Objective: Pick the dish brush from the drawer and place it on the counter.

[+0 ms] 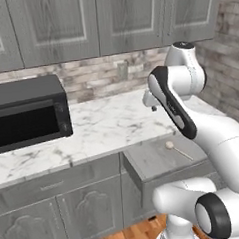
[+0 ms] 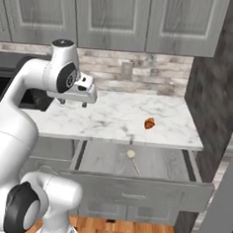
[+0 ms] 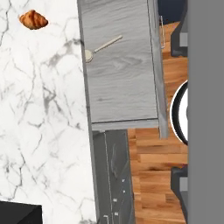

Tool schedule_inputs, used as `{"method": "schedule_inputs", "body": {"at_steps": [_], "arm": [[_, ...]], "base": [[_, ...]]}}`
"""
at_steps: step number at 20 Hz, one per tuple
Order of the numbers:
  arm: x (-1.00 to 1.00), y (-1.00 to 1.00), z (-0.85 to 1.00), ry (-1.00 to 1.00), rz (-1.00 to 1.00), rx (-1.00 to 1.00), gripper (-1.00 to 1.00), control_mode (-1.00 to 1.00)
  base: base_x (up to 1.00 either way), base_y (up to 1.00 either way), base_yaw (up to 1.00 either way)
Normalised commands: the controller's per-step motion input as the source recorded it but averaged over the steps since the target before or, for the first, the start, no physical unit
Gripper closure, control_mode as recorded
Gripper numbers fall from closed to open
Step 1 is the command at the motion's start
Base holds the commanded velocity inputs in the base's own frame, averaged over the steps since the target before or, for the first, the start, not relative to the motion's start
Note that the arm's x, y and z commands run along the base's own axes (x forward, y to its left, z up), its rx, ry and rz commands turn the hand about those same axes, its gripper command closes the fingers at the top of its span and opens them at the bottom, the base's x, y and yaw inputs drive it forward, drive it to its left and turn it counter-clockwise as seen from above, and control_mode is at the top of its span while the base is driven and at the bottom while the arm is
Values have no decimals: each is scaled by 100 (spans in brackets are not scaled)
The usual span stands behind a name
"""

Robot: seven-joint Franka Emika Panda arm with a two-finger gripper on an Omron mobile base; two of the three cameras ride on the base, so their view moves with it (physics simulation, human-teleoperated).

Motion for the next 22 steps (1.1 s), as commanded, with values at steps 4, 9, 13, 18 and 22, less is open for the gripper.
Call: {"method": "schedule_inputs", "body": {"at_steps": [4,9,13,18,22], "arm": [[0,0,0,0,0,0,-100,100],[0,0,0,0,0,0,-100,100],[0,0,0,0,0,0,-100,100],[0,0,0,0,0,0,-100,100],[0,0,0,0,0,0,-100,-100]], "base": [[-16,75,-16],[-1,41,-7],[-5,14,-3],[-8,0,0],[0,0,0]]}}
